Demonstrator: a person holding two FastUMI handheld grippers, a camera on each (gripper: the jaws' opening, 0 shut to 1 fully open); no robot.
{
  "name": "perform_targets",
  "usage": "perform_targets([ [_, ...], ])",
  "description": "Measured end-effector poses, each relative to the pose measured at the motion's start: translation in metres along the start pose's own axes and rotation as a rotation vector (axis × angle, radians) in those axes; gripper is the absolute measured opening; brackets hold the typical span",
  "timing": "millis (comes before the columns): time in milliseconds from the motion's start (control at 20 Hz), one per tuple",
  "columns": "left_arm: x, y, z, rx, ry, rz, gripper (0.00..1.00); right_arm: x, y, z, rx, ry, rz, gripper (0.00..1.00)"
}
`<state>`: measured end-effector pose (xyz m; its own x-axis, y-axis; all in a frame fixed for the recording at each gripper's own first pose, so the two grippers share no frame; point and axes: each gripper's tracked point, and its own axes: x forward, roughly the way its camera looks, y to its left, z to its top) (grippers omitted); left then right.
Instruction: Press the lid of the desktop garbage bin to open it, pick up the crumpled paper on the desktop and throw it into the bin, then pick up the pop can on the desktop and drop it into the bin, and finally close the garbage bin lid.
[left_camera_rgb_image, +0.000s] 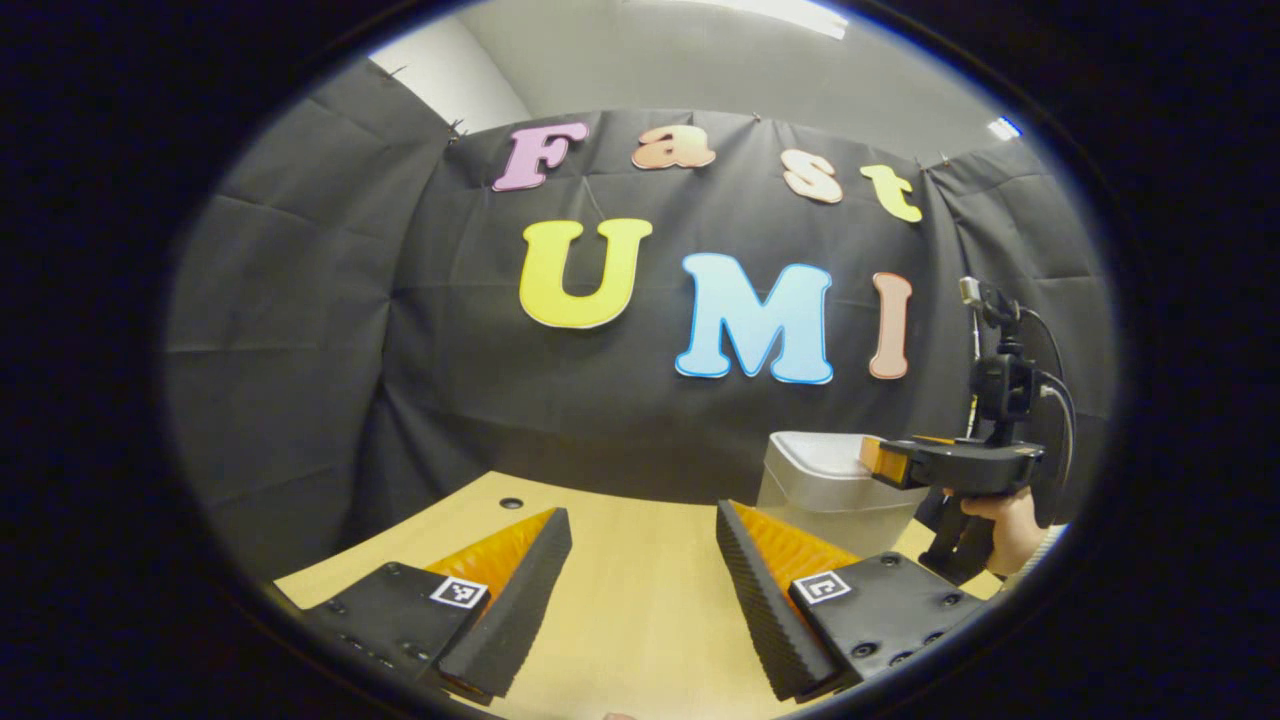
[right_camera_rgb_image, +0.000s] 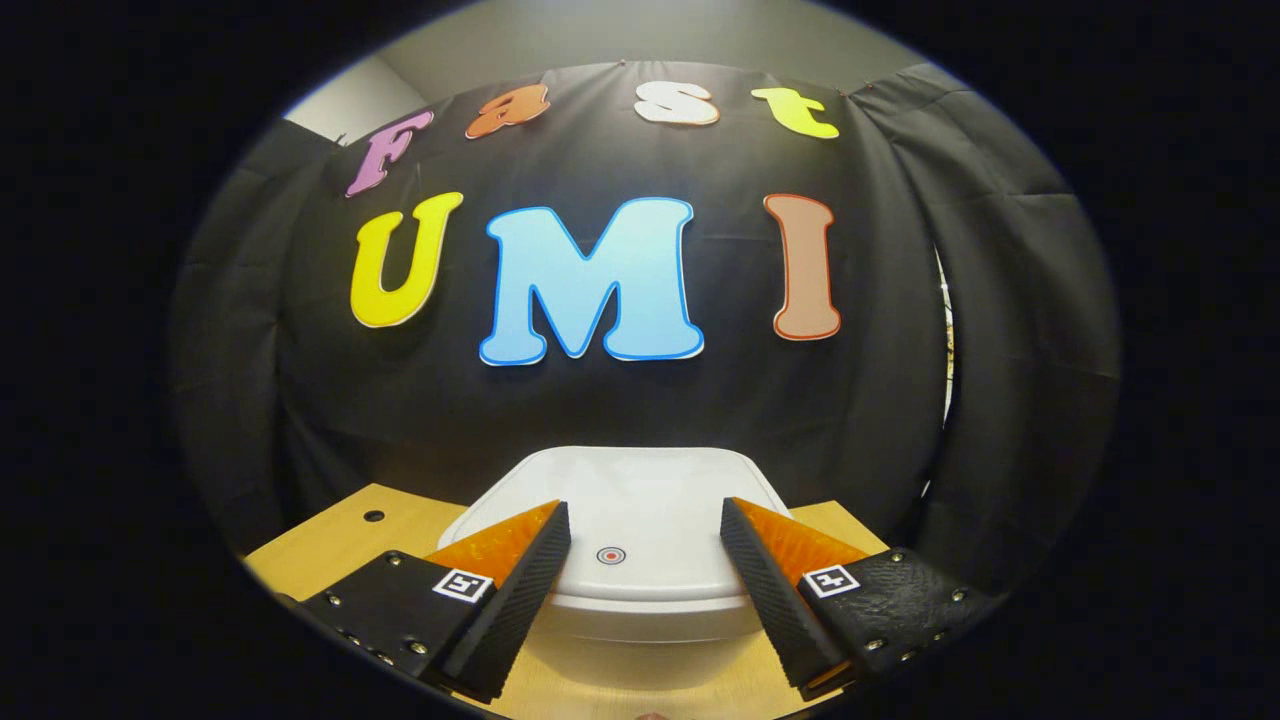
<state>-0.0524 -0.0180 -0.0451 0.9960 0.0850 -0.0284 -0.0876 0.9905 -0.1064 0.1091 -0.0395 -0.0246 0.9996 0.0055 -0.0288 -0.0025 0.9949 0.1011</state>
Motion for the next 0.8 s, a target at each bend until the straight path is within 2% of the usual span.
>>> perform_targets([
  [150,0.000,-0.018,0.003,0.014,-0.013,0.012,0.95,-0.023,-0.003,0.018,-0.010,-0.061,0.041,0.97],
  [400,0.008,-0.045,0.011,0.029,-0.039,-0.041,0.95,-0.059,0.002,0.033,-0.062,-0.105,0.064,0.96],
  [550,0.013,-0.049,0.016,0.042,-0.052,-0.067,0.95,-0.079,0.009,0.036,-0.065,-0.112,0.072,0.97],
  [800,0.013,-0.044,0.022,0.027,-0.060,-0.099,0.96,-0.111,0.037,0.043,-0.031,-0.141,0.135,0.97],
])
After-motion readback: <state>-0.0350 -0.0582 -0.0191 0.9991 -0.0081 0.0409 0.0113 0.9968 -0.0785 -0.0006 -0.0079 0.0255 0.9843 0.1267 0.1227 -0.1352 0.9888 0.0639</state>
